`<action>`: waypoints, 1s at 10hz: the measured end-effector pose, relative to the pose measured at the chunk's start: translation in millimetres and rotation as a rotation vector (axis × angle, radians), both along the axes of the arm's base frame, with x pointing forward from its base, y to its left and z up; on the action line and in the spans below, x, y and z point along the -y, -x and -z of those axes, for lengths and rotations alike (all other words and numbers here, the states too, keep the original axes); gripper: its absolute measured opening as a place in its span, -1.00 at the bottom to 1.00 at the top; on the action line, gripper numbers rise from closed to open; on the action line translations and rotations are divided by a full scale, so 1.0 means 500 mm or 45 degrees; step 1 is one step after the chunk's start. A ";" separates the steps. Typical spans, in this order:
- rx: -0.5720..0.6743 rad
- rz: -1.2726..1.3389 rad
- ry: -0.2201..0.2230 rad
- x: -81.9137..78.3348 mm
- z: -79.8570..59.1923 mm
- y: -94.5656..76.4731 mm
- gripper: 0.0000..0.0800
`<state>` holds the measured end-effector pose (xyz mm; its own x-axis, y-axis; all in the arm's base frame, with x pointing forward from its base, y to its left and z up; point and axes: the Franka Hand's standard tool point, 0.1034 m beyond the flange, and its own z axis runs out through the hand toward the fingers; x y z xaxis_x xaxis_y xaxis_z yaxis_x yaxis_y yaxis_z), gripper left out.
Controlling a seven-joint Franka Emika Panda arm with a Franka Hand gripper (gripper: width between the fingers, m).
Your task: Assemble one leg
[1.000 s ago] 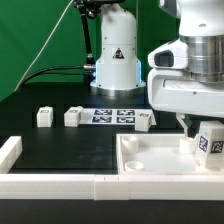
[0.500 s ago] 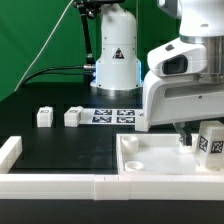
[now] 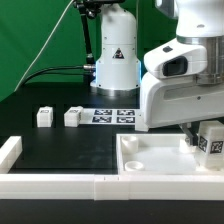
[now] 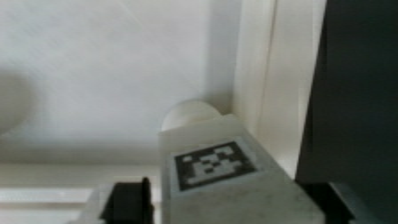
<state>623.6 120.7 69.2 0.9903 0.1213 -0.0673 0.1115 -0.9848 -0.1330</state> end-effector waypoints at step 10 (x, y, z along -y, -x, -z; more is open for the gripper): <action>-0.136 1.014 0.071 -0.002 0.000 0.002 -0.26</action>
Offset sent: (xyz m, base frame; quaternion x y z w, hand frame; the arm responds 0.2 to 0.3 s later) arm 0.0000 0.0000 0.0000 0.0000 0.0000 0.0000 1.0000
